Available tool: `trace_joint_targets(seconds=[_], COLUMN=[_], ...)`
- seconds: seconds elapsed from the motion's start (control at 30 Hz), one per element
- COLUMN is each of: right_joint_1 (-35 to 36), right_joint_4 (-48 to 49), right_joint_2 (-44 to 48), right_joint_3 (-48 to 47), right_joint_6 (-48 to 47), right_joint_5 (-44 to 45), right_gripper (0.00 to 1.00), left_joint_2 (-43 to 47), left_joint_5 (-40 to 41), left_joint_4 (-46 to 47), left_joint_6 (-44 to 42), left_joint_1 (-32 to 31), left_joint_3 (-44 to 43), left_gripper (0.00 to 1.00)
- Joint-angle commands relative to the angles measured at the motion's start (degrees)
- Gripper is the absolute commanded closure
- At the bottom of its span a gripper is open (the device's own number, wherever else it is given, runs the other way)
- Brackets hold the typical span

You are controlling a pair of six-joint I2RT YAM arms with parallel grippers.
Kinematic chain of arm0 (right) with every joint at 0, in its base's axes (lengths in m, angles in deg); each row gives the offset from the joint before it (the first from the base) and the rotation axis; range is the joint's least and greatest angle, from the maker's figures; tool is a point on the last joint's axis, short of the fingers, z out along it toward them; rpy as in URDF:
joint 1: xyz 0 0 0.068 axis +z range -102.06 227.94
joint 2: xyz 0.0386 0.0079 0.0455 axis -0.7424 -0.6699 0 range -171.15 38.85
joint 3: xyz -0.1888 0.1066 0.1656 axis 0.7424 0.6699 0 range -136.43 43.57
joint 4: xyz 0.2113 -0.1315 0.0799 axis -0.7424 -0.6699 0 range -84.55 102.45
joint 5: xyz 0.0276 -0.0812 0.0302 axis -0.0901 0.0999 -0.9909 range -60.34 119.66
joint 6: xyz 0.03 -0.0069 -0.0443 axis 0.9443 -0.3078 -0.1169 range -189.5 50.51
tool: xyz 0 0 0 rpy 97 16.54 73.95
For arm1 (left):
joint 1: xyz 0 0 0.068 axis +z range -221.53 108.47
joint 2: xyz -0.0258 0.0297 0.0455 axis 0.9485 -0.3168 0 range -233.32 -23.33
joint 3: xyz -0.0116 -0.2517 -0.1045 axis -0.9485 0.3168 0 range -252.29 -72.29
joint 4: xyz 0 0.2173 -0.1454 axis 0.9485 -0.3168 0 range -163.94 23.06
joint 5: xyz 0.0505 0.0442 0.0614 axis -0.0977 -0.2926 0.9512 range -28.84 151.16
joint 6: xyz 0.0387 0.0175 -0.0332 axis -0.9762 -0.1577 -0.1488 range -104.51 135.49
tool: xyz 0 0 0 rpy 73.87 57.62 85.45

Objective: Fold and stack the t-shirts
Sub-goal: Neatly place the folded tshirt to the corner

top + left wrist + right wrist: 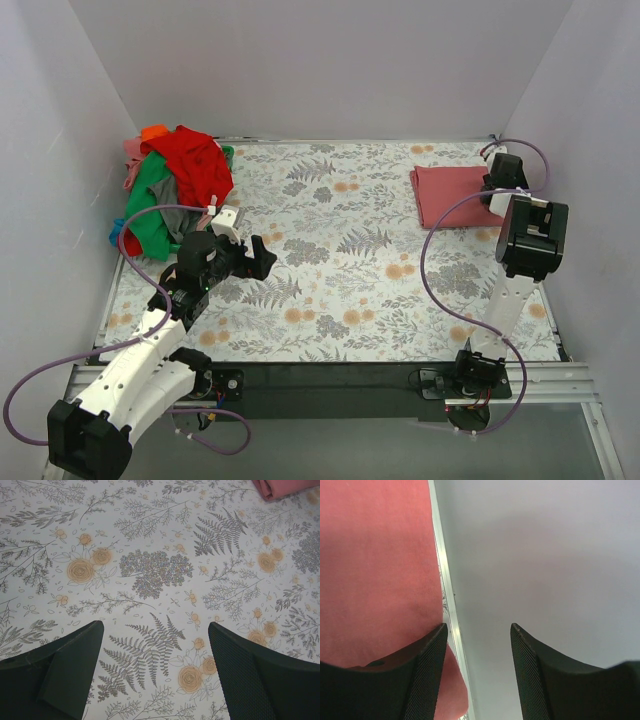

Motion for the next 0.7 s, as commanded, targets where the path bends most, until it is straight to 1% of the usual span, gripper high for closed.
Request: trace_joint_targets(seconds=[0.0,0.13,0.37,0.63,0.67], right_joint_1=[-0.7,-0.7,2.0,9.0,9.8], right_joint_4=[2.4,2.4,2.6,2.5,2.2], right_joint_2=[-0.7,0.7,7.7,15.9,18.6], right_joint_3=[-2.0,-1.2,2.4,9.8,11.5], right_joint_6=[-0.8,-0.5,0.2,3.4,3.4], right_joint_5=[1.8,0.1,-4.9,-11.7,-12.8], right_gripper=[0.41,0.41,0.40,0.36,0.36], left_joint_2=[1.0,0.9,0.8,1.7,1.7], left_joint_5=[-0.3,-0.3,-0.4,0.7,1.0], left_joint_4=[-0.3,-0.3,0.0,0.1,0.1], left_joint_6=[-0.9,-0.9,-0.5,0.0,0.4], left_joint_1=[0.1,0.1,0.1,0.1,0.1], left_joint_3=[-0.9,-0.8,-0.8,-0.6,-0.7], left_gripper=[0.15,0.15,0.15,0.15,0.15])
